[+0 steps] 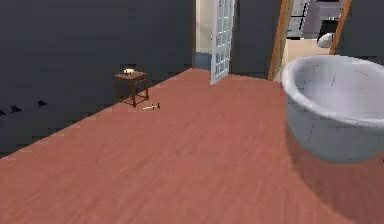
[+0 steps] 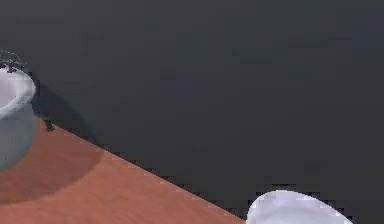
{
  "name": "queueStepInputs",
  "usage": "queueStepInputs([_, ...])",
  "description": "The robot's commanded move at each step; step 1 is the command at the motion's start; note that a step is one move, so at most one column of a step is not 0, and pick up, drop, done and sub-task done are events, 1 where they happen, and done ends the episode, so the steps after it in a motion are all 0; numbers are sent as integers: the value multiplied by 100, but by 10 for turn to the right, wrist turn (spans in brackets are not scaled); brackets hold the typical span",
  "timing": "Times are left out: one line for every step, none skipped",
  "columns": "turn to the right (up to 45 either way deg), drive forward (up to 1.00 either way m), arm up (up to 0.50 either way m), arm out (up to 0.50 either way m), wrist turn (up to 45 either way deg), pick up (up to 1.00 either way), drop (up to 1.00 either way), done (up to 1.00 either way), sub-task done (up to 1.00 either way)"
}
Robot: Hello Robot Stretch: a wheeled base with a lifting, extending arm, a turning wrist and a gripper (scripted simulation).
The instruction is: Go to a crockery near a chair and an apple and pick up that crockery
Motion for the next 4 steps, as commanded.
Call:
queueStepInputs([60, 0, 0, 0, 0, 0, 0, 0, 0])
queueStepInputs([0, 100, 0, 0, 0, 0, 0, 0, 0])
queueStepInputs([0, 100, 0, 0, 0, 0, 0, 0, 0])
queueStepInputs([90, 0, 0, 0, 0, 0, 0, 0, 0])
